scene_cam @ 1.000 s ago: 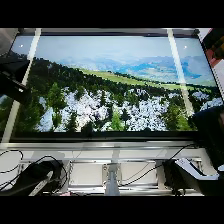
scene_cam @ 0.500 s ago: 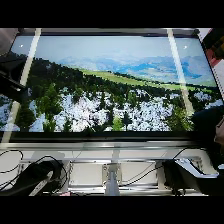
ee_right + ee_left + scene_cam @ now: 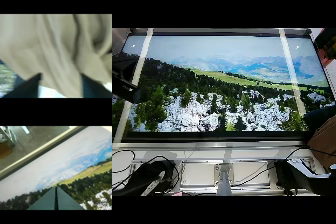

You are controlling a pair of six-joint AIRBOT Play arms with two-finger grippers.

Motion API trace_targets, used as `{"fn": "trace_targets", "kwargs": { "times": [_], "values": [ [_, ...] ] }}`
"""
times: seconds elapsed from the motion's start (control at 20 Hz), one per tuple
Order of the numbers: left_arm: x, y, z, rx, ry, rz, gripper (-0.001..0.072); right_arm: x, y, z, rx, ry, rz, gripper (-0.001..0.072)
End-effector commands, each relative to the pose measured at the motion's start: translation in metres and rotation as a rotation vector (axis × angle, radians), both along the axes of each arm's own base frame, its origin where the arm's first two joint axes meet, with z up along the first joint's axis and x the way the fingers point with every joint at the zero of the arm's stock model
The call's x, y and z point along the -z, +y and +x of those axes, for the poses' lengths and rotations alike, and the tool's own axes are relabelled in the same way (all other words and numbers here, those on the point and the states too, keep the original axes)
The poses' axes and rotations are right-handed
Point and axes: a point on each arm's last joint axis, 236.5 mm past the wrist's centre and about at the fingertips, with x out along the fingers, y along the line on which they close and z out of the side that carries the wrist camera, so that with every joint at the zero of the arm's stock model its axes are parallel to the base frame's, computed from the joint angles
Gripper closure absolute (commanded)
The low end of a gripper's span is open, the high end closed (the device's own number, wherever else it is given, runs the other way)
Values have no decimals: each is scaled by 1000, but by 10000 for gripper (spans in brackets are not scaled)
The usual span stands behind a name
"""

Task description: Fold the clothes and pants, and hang the long-sleeved shirts on hangers.

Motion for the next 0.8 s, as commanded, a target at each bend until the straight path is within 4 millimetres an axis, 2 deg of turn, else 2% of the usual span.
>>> {"fn": "trace_targets", "kwargs": {
  "times": [0.0,0.1,0.15,0.3,0.4,0.5,0.6,0.75],
  "values": [
    [-1,0,0,0,-2,0,654,-21,6,70,-83,-222,-25,404],
    [-1,0,0,0,-2,0,654,-42,21,119,-231,-301,-68,670],
    [-1,0,0,0,-2,-1,654,-55,35,147,-313,-337,-90,697],
    [-1,0,0,0,-2,0,654,-97,84,221,-594,-391,-222,698],
    [-1,0,0,0,-2,0,654,-139,124,268,-751,-467,-359,699],
    [-1,0,0,0,-2,0,654,-183,168,305,-872,-583,-483,698],
    [-1,0,0,0,-2,0,654,-222,215,330,-957,-725,-552,697],
    [-1,0,0,0,-2,0,654,-272,279,346,-1047,-913,-616,697]
  ]
}}
